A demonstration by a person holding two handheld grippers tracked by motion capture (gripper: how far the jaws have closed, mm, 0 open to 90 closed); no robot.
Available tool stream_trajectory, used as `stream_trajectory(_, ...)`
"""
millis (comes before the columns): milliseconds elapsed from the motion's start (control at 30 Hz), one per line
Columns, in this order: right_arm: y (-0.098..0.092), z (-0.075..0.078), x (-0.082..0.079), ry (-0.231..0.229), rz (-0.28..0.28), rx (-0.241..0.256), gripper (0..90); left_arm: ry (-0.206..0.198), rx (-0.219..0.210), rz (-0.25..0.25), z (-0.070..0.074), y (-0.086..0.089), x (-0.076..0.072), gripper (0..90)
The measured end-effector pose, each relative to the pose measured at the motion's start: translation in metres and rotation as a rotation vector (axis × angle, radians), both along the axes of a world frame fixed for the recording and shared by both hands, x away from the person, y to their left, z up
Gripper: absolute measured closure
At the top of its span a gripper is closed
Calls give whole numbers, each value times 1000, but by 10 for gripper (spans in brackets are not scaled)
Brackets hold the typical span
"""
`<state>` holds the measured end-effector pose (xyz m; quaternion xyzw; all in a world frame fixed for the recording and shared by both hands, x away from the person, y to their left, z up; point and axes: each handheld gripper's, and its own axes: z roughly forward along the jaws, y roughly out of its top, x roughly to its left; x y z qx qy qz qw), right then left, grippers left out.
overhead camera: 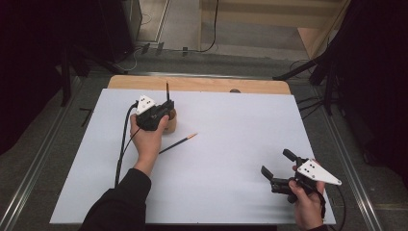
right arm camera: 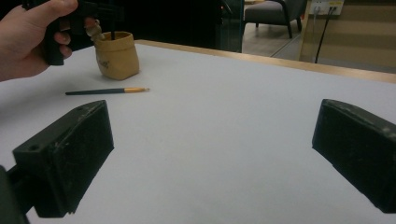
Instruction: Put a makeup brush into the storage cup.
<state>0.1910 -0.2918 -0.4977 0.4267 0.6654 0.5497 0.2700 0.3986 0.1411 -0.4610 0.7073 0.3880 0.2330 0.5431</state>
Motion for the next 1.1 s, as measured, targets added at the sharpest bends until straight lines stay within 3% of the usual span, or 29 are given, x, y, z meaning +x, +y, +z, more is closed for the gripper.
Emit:
stream_trajectory(333, -1, -1, 0, 7, -4, 1, 0, 9, 23, -11, -2, -3, -2, 824)
stream_trajectory(467, -1, -1, 0, 8, -5, 3, 0, 13, 7, -19, -2, -2, -2, 797)
stream_trajectory(600, -2, -1, 0, 6, -6, 2, 0, -6, -5, -29, 0, -2, -3, 629)
stream_trajectory(633, -2, -1, 0, 7, -7, 3, 0, -10, -6, -25, 1, -2, -4, 629)
stream_trajectory(800, -2, -1, 0, 7, -7, 3, 0, -29, -26, -26, 9, 2, -10, 358)
stream_trajectory(833, -2, -1, 0, 7, -7, 3, 0, -30, -38, -32, 10, 2, -12, 358)
stream_trajectory(867, -2, -1, 0, 7, -10, 4, 0, -27, -41, -39, 11, 3, -13, 268)
stream_trajectory(933, -2, -1, 1, 6, -10, 4, 0, -25, -45, -52, 14, 5, -16, 232)
stream_trajectory(967, -3, -1, 0, 4, -11, 2, 0, -21, -48, -62, 15, 5, -18, 153)
stream_trajectory(1067, -3, -1, 0, 4, -12, 1, 0, -7, -52, -88, 17, 8, -23, 104)
stream_trajectory(1100, -2, 0, 0, 2, -14, 4, 0, -6, -52, -96, 18, 9, -24, 25)
